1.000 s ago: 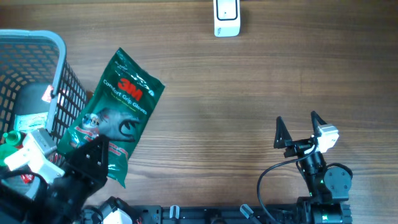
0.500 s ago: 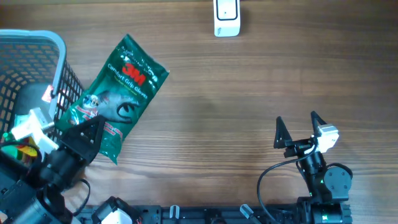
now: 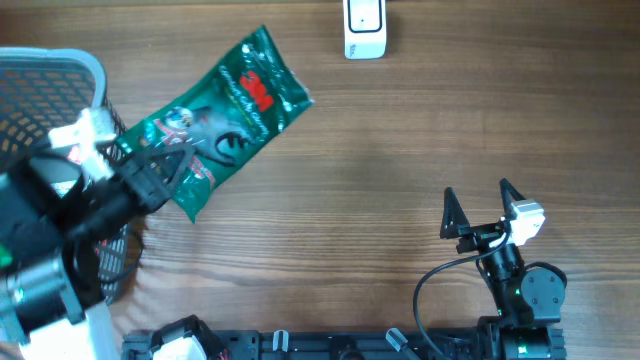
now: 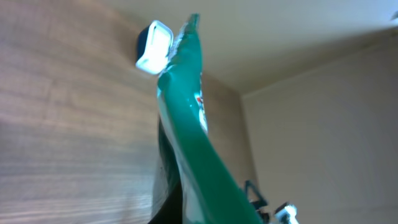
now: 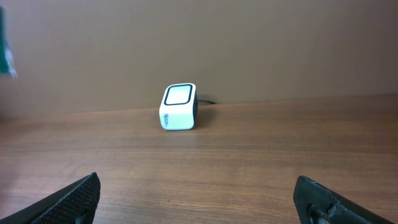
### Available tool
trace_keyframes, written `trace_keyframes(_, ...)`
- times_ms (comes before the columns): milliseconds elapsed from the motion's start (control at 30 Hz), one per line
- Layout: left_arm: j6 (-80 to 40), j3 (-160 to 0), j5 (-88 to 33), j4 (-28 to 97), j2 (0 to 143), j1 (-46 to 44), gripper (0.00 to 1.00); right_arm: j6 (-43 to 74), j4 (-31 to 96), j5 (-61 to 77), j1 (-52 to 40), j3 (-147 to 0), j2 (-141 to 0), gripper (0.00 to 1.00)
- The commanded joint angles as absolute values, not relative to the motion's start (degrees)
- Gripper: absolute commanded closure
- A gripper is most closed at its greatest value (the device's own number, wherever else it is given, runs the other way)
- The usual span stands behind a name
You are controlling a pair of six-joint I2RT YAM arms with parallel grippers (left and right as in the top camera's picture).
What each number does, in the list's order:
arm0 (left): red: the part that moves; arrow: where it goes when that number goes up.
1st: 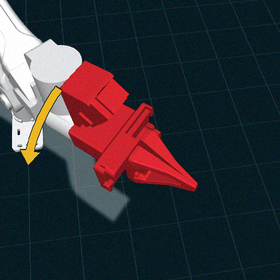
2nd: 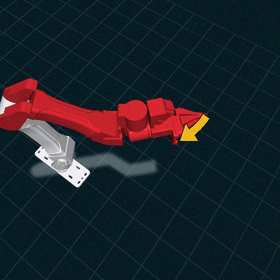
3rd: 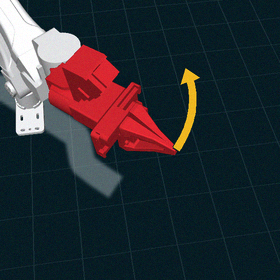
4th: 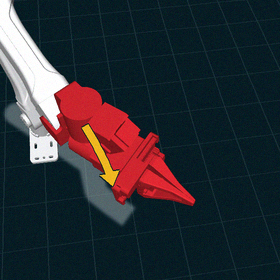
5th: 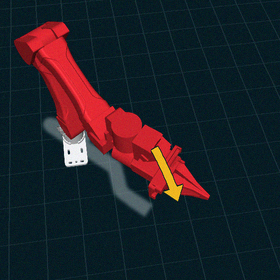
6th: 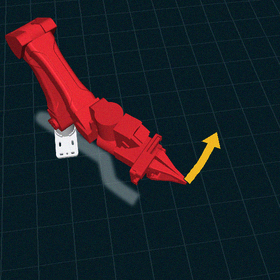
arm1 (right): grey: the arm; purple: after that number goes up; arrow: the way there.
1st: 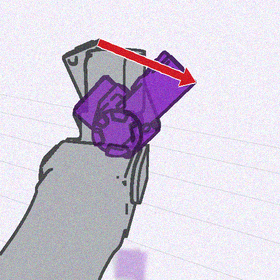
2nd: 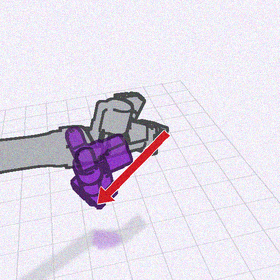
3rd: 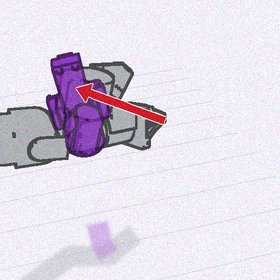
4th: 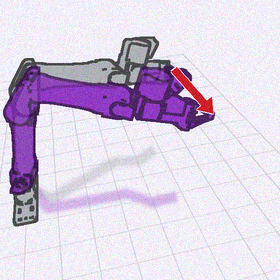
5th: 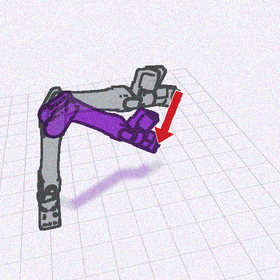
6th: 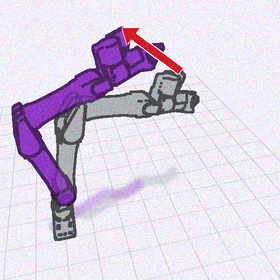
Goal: Scan the item barcode
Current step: 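Lift the green 3M gloves pack out and drop it on the table, then move the left gripper back into the basket toward the sauce bottle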
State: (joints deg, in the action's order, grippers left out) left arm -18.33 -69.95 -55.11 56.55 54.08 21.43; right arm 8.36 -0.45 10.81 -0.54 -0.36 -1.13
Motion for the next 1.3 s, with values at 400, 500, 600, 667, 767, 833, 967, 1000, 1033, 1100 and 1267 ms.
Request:
trace_keyframes(400,-23.6,-50.1,-23.3,41.3,71.5,-12.6,0.80,9.1,-0.8,10.1,-0.8,-0.3,-0.8,0.00)
trace_keyframes(500,-23.6,-49.7,-23.0,41.0,72.5,-12.5,0.56,9.1,-0.8,10.1,-0.8,-0.3,-0.8,0.00)
trace_keyframes(600,-23.6,-49.7,-23.0,40.9,72.6,-12.5,0.45,9.1,-0.8,10.1,-0.8,-0.3,-0.8,0.00)
trace_keyframes(667,-23.6,-49.7,-23.0,41.1,72.6,-12.5,0.30,9.1,-0.8,10.1,-0.8,-0.3,-0.8,0.00)
trace_keyframes(767,-23.6,-49.8,-23.0,41.1,71.6,-12.5,0.00,9.1,-0.8,10.1,-0.8,-0.3,-0.8,0.00)
trace_keyframes(833,-23.6,-50.3,-23.0,41.1,70.2,-12.5,0.00,9.1,-0.8,10.1,-0.8,-0.3,-0.8,0.00)
trace_keyframes(967,-22.9,-52.3,-22.8,41.1,65.3,-12.5,0.00,9.1,-0.8,10.1,-0.8,-0.3,-0.8,0.00)
trace_keyframes(1000,-22.9,-53.1,-22.2,41.1,63.4,-12.5,0.00,9.1,-0.8,10.1,-0.8,-0.3,-0.8,0.00)
trace_keyframes(1033,-22.9,-54.0,-20.8,41.1,61.3,-12.5,0.00,9.1,-0.8,10.1,-0.8,-0.3,-0.8,0.00)
trace_keyframes(1100,-22.9,-54.7,-17.1,40.8,58.1,-12.5,0.00,9.1,-0.8,10.1,-0.8,-0.3,-0.8,0.00)
trace_keyframes(1267,-22.9,-54.7,-11.9,40.1,49.5,-12.5,0.00,9.1,-0.8,10.1,-0.8,-0.3,-0.8,0.00)
